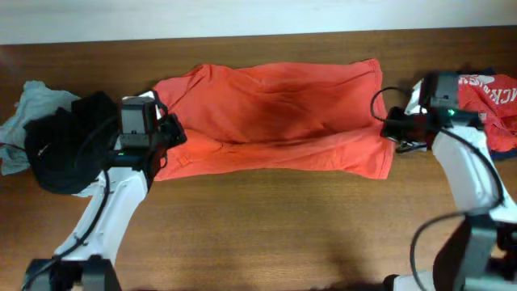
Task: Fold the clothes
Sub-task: 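Fold the t-shirt's bottom half up toward the top edge with both grippers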
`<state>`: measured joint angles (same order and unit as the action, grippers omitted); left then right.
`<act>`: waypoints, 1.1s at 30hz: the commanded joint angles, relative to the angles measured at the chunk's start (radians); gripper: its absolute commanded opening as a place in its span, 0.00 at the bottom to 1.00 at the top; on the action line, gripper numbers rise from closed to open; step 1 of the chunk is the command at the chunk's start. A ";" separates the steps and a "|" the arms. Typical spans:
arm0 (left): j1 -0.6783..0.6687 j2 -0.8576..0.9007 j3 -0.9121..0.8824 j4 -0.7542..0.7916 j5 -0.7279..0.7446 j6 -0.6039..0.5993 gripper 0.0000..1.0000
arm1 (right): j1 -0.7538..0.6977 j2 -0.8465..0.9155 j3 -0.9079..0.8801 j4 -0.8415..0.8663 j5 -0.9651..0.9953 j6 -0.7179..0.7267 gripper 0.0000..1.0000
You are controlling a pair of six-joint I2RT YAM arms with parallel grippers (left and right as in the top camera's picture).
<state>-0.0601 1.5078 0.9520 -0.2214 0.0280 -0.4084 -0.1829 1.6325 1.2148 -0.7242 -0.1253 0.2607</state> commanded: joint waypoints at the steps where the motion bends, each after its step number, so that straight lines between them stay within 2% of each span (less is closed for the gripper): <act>1: -0.003 0.051 0.013 0.081 -0.026 0.013 0.00 | -0.008 0.064 0.015 0.037 0.005 -0.021 0.04; 6: -0.003 0.076 0.013 0.158 -0.026 0.013 0.00 | -0.008 0.080 0.015 0.065 0.013 -0.021 0.04; 16: -0.003 0.100 0.013 0.182 -0.106 0.021 0.00 | -0.008 0.103 0.015 0.113 0.071 -0.022 0.04; 22: -0.003 0.160 0.013 0.298 -0.157 0.021 0.00 | -0.008 0.160 0.015 0.133 0.081 -0.021 0.04; 23: -0.003 0.168 0.013 0.317 -0.156 0.021 0.03 | -0.008 0.163 0.015 0.131 0.082 -0.021 0.06; 24: -0.003 0.175 0.013 0.329 -0.156 0.021 0.16 | -0.008 0.165 0.015 0.127 0.081 -0.021 0.30; 25: -0.003 0.175 0.013 0.332 -0.157 0.021 0.28 | -0.008 0.164 0.015 0.127 0.082 -0.021 0.58; 26: -0.003 0.175 0.013 0.334 -0.156 0.021 0.34 | -0.009 0.161 0.017 0.123 0.081 -0.021 0.79; 27: -0.003 0.173 0.016 0.333 -0.156 0.021 0.40 | -0.009 0.158 0.025 0.112 0.081 -0.021 0.90; 29: -0.003 0.171 0.031 0.316 -0.154 0.027 0.46 | -0.009 0.152 0.054 0.070 0.081 -0.021 0.97; 31: -0.003 0.169 0.080 0.258 -0.130 0.075 0.52 | -0.009 0.147 0.125 -0.009 0.081 -0.023 0.99; 33: -0.003 0.169 0.161 0.147 -0.110 0.099 0.52 | -0.009 0.146 0.217 -0.095 0.079 -0.045 1.00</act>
<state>-0.0601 1.6775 1.0008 -0.0025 -0.1062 -0.3714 -0.1833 1.7969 1.2881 -0.7536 -0.0597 0.2409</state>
